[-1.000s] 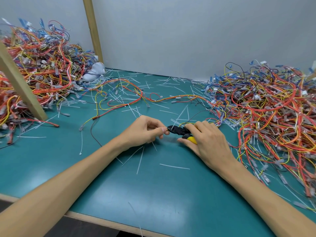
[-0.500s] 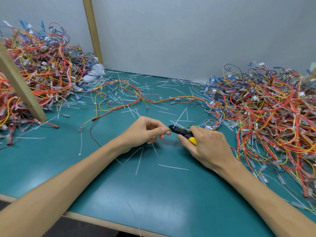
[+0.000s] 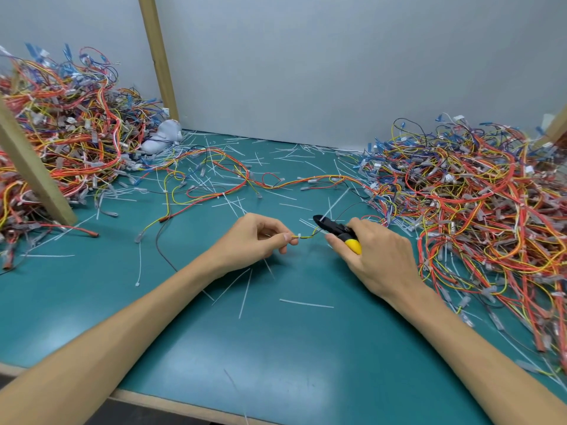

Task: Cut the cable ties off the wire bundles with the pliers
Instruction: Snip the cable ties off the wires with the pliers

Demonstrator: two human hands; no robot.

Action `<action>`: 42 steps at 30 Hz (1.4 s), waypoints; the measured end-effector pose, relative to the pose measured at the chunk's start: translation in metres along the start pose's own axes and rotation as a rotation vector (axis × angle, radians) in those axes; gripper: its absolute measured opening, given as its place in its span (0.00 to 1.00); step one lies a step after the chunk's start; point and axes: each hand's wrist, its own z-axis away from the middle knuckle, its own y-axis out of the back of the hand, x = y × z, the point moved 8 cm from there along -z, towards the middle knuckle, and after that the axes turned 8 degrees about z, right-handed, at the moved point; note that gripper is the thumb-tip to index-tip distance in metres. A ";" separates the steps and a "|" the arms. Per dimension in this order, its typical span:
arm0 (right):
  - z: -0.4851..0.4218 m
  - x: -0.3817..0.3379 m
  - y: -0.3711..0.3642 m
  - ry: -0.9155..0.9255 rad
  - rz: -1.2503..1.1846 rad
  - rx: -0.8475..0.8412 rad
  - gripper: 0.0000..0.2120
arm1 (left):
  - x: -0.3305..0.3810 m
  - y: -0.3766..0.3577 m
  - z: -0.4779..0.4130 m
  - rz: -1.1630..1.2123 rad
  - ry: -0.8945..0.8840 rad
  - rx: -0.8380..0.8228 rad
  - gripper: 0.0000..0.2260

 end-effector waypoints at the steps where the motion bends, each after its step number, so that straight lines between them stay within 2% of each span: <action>1: 0.000 0.002 0.004 -0.011 -0.019 0.021 0.26 | 0.000 0.003 -0.001 -0.044 -0.011 0.016 0.08; 4: -0.001 -0.003 0.009 0.049 -0.088 0.031 0.23 | -0.001 0.010 -0.002 -0.120 -0.033 0.059 0.09; 10: 0.009 -0.036 0.000 0.386 -0.171 -0.142 0.23 | 0.006 0.020 -0.002 -0.208 -0.119 0.163 0.08; 14: 0.015 -0.050 -0.005 0.428 -0.209 -0.235 0.23 | 0.005 0.022 -0.002 -0.285 -0.155 0.204 0.10; 18: 0.009 -0.041 0.001 0.317 -0.311 -0.227 0.24 | 0.000 0.021 -0.002 -0.429 -0.130 0.177 0.11; 23: 0.000 -0.021 0.013 0.205 -0.322 -0.031 0.12 | -0.001 0.014 -0.001 -0.615 -0.129 0.106 0.10; 27: -0.006 0.003 0.011 0.084 -0.264 -0.011 0.23 | 0.001 0.012 -0.001 -0.660 -0.138 0.098 0.10; 30: -0.017 0.039 0.014 -0.114 -0.182 0.040 0.22 | 0.000 0.012 -0.002 -0.661 -0.145 0.087 0.09; 32: -0.026 0.073 0.008 -0.305 -0.009 -0.044 0.22 | 0.000 0.012 -0.002 -0.674 -0.145 0.084 0.09; 35: -0.025 0.111 -0.012 -0.506 0.237 -0.322 0.28 | 0.000 0.011 -0.003 -0.695 -0.152 0.080 0.09; 38: -0.023 0.111 -0.026 -0.515 0.202 -0.410 0.27 | 0.000 0.010 -0.002 -0.710 -0.144 0.070 0.09; 42: -0.035 0.092 -0.027 -0.474 -0.087 -0.388 0.15 | 0.001 0.010 -0.002 -0.718 -0.133 0.067 0.09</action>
